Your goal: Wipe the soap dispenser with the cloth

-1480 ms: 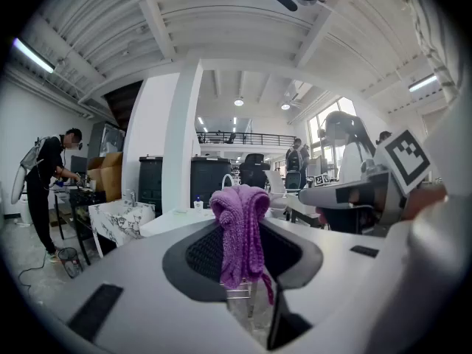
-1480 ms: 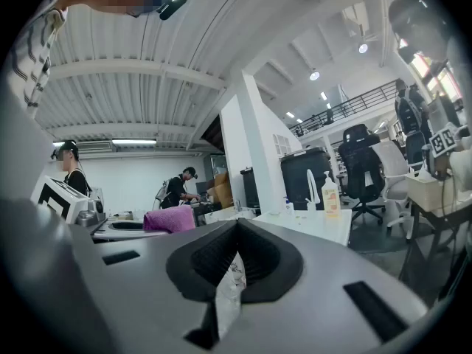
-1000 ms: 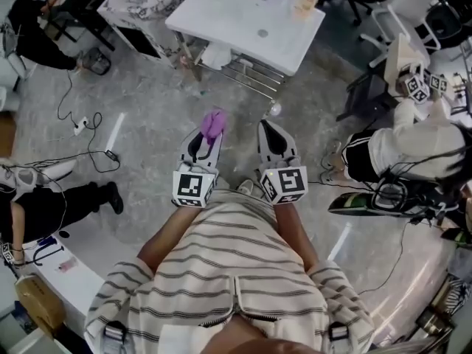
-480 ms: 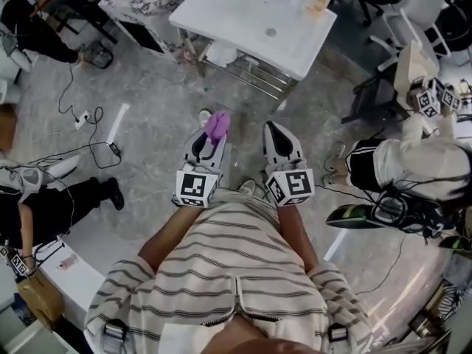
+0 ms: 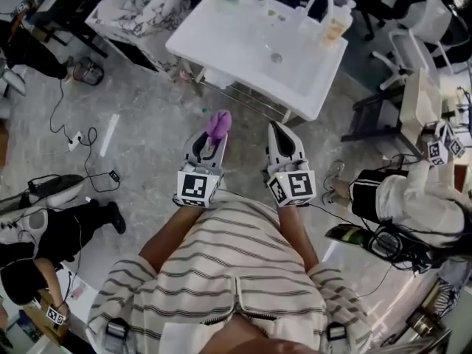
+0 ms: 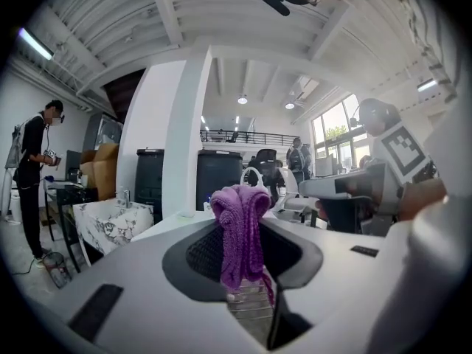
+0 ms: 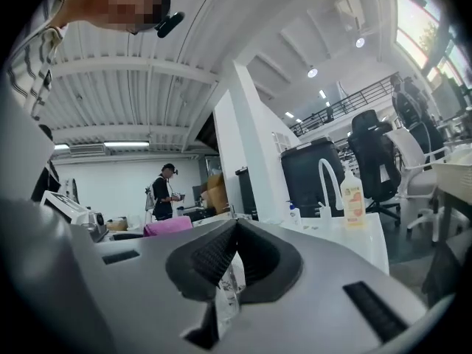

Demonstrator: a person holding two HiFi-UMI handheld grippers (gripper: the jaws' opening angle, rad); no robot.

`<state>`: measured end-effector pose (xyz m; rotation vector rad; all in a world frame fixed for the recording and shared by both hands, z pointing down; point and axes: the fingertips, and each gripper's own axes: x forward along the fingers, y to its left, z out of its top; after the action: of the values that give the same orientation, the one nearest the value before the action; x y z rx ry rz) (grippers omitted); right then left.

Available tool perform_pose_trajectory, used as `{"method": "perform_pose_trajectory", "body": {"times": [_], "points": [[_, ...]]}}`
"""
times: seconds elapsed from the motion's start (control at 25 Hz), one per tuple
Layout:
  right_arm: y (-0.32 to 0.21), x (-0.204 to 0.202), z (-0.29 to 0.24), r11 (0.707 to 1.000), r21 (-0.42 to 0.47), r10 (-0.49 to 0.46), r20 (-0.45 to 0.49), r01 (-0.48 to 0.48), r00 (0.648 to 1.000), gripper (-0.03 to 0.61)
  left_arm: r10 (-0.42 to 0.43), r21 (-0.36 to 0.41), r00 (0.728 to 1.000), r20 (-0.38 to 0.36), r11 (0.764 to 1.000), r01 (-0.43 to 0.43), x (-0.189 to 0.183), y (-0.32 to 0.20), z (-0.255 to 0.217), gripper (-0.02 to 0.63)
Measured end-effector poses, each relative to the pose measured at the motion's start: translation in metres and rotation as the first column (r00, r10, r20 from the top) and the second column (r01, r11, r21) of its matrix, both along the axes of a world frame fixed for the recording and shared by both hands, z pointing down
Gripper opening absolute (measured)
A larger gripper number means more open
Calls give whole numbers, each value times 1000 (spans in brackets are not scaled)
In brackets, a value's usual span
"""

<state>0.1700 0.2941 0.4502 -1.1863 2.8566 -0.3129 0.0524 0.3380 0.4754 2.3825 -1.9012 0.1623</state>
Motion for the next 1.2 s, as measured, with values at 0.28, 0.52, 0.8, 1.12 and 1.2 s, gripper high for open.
{"method": "perform_pose_trajectory", "body": {"times": [0.28,0.52,0.8,1.12,1.2], "points": [[-114,-62,-31,993,-9,119,-16,-119,993,9,100,-30,994,-36,994,-101,-71,-128,-22,117],[-188,-99,-44,976,-21,217,-22,-218,976,9,203,-28,978,-41,978,-204,-109,-210,-39,117],[-230,-120,-48,956,-25,290,-41,-291,956,9,278,-36,959,-53,959,-281,-132,-267,-42,117],[-258,-128,-40,944,-58,320,-57,-324,946,9,313,-50,947,-70,947,-316,-134,-297,-36,117],[-266,-128,-36,945,-63,316,-60,-320,947,9,314,-50,946,-74,947,-318,-131,-305,-34,117]]}}
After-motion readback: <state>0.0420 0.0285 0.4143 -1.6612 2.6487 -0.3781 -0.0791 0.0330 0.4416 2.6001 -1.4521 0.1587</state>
